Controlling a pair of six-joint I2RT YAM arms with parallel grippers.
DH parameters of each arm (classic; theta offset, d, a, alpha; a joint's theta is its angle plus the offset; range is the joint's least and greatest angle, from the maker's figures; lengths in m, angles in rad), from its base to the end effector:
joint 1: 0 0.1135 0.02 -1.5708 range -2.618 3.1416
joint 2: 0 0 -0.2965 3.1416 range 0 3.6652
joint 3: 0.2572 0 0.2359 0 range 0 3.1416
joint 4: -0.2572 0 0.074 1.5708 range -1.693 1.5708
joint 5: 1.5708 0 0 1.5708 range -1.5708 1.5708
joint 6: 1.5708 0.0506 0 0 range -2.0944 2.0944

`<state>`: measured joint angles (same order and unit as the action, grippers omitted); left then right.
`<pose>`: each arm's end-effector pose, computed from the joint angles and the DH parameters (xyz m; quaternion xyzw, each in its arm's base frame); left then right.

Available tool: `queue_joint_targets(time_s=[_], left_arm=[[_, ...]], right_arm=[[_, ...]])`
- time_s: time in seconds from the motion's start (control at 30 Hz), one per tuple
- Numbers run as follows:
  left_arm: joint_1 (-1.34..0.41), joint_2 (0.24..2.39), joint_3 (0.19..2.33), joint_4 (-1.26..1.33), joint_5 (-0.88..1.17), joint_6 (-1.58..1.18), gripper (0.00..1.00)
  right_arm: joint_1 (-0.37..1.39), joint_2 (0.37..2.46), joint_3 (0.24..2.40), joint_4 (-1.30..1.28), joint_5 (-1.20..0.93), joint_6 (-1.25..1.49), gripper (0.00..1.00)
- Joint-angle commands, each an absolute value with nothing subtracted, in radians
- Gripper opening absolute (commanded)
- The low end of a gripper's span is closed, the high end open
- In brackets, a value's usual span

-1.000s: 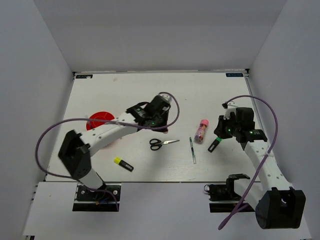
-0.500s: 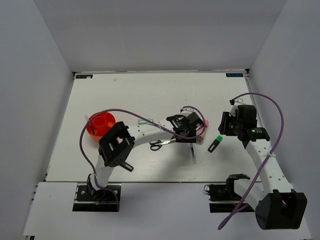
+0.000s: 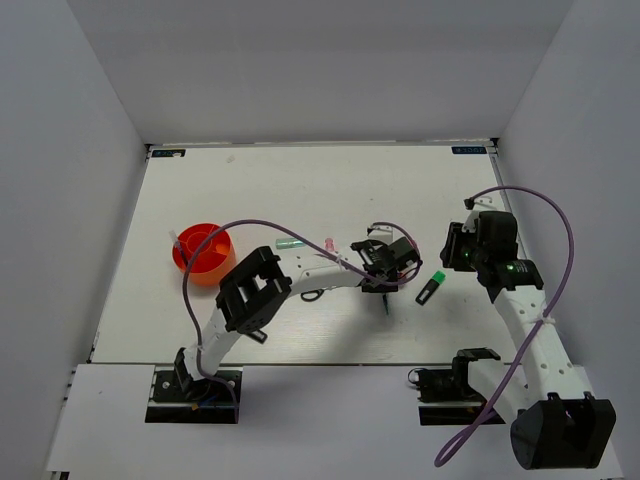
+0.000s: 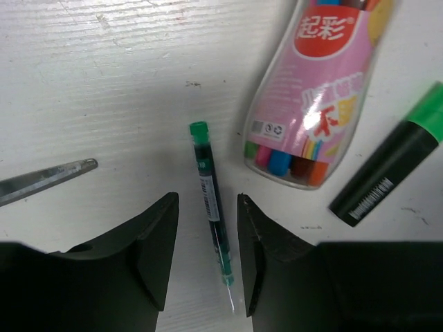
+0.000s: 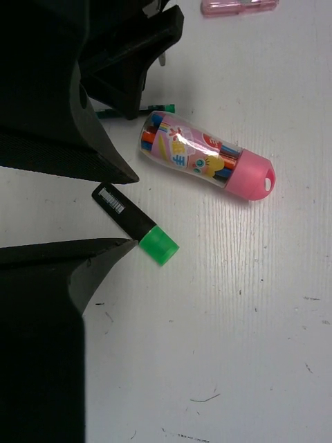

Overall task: Sort the stationery into containers
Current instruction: Pick up the pen from the center of the board.

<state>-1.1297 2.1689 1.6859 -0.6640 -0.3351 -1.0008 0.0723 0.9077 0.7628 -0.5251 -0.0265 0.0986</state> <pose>0.2144 -0.4151 0.1947 0.0271 0.9642 -0.1025 0.2431 0.1690 0.0136 0.2962 0.0061 0.9002 0.0490 0.4327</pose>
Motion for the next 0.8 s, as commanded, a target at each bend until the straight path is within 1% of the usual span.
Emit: queue_joint_targets(time_s=[0.0,0.23,0.33,0.43,0.53,0.63,0.77], left_arm=[[-1.127,2.171,1.726,-0.692,-0.368,-1.035,0.50],[-1.123,2.241,1.804,-0.739,-0.365,-1.051,0.46],[-1.124,2.273,1.847,-0.791,-0.364,-1.057,0.41],[-1.121,2.299,1.882,-0.857,-0.357,-1.055,0.40],[-1.117,2.307,1.867,-0.910,-0.351,-1.055,0.40],[-1.106,2.299,1.832,-0.949,-0.347,-1.052,0.37],[-1.103,2.303,1.807,-1.009,-0.351,-1.034,0.37]], right_arm=[[0.068,0.888,0.788,-0.509,-0.012,0.109,0.41],[0.068,0.874,0.787,-0.511,-0.014,0.115,0.41],[0.071,0.868,0.788,-0.512,-0.015,0.117,0.41],[0.069,0.862,0.785,-0.512,-0.015,0.118,0.41],[0.071,0.861,0.788,-0.514,-0.017,0.115,0.41],[0.066,0.854,0.790,-0.512,-0.018,0.121,0.41],[0.069,0.848,0.788,-0.514,-0.021,0.121,0.41]])
